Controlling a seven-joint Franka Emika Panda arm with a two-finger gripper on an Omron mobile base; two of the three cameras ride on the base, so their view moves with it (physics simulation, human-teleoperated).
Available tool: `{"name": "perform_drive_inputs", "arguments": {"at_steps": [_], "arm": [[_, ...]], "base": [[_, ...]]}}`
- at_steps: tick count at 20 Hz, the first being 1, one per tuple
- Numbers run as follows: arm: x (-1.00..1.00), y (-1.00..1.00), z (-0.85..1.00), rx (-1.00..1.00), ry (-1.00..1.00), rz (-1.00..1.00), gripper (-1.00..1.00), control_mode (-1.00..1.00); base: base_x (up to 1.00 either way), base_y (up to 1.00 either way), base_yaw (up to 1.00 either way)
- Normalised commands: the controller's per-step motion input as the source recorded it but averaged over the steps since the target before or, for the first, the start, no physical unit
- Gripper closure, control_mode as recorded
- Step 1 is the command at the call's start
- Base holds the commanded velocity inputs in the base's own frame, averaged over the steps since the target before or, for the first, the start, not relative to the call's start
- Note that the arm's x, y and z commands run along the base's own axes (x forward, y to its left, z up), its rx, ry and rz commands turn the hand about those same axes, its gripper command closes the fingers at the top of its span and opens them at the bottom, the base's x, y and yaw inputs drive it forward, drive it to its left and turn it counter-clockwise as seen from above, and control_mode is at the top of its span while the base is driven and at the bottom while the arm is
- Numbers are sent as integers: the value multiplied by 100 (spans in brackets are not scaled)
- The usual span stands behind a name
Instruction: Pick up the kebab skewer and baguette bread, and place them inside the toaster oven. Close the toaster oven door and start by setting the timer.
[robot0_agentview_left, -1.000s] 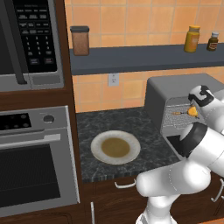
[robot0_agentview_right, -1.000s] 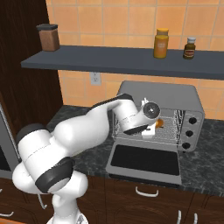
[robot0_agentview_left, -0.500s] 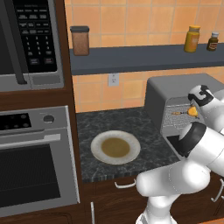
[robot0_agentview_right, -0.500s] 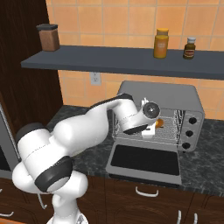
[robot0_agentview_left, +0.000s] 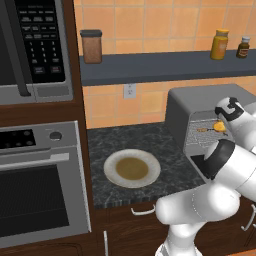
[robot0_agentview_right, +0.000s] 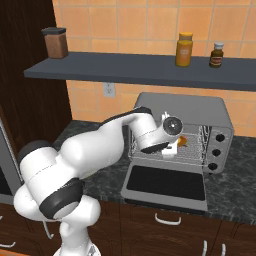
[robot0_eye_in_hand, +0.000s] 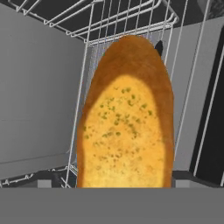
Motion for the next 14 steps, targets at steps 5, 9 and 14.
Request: {"name": "perform_drive_inputs", "arguments": {"at_steps": [5, 9, 14], "arm": [[0, 0, 0, 0, 0, 0, -100, -100], [-8, 0, 11, 0, -3, 0, -100, -100], [-34, 0, 37, 0, 0, 2, -100, -100]], "base": [[0, 0, 0], [0, 0, 0], [0, 0, 0]]}}
